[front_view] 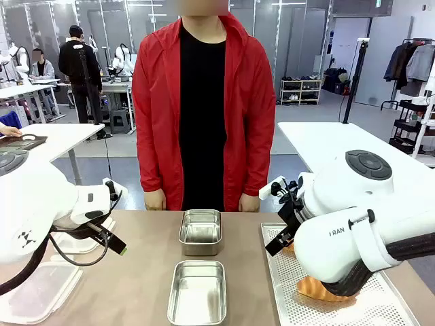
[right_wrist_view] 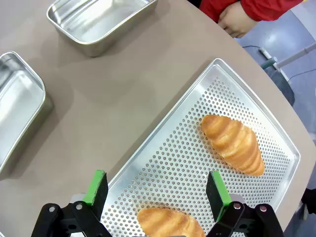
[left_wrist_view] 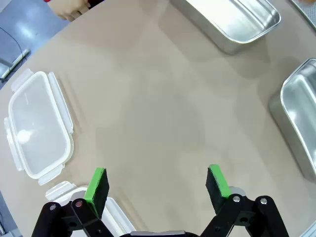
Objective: Place the bread into the airtight container.
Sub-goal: Pick up a Butter Roll and place it into an empty Airtight Container.
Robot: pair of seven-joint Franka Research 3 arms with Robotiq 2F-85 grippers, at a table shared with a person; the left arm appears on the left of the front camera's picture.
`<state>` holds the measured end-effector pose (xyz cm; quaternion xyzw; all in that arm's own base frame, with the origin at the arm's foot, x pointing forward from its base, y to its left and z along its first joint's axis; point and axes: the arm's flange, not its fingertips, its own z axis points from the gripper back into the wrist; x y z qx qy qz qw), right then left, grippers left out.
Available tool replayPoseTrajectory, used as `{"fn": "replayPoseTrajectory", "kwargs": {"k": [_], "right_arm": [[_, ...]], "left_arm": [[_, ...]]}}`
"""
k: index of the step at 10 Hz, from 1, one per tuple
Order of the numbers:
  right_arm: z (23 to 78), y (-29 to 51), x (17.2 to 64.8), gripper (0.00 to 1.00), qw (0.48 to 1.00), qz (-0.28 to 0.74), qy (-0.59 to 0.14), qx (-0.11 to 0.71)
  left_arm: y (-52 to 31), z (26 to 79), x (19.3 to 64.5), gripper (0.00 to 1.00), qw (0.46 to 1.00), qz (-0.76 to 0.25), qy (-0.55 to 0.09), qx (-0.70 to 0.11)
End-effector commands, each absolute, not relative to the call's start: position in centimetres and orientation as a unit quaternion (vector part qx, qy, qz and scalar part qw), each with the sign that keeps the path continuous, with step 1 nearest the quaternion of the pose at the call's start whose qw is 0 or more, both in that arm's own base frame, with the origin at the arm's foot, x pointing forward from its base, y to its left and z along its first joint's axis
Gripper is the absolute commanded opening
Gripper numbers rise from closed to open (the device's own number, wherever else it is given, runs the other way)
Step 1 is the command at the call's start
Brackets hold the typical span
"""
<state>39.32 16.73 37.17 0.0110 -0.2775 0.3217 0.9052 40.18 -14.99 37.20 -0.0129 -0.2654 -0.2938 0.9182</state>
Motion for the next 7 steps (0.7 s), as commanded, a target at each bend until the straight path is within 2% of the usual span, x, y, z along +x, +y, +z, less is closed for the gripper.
{"fn": "replayPoseTrajectory", "kwargs": {"k": [1, 7], "right_arm": [[37.17, 16.73, 39.32, 1.0, 0.905, 0.322, -0.278, 0.011], [37.17, 16.73, 39.32, 1.0, 0.905, 0.322, -0.278, 0.011]], "left_arm": [[-15.02, 37.2, 40.17, 1.0, 0.918, -0.294, -0.265, -0.013], [-15.02, 37.2, 40.17, 1.0, 0.918, -0.294, -0.265, -0.013]]}}
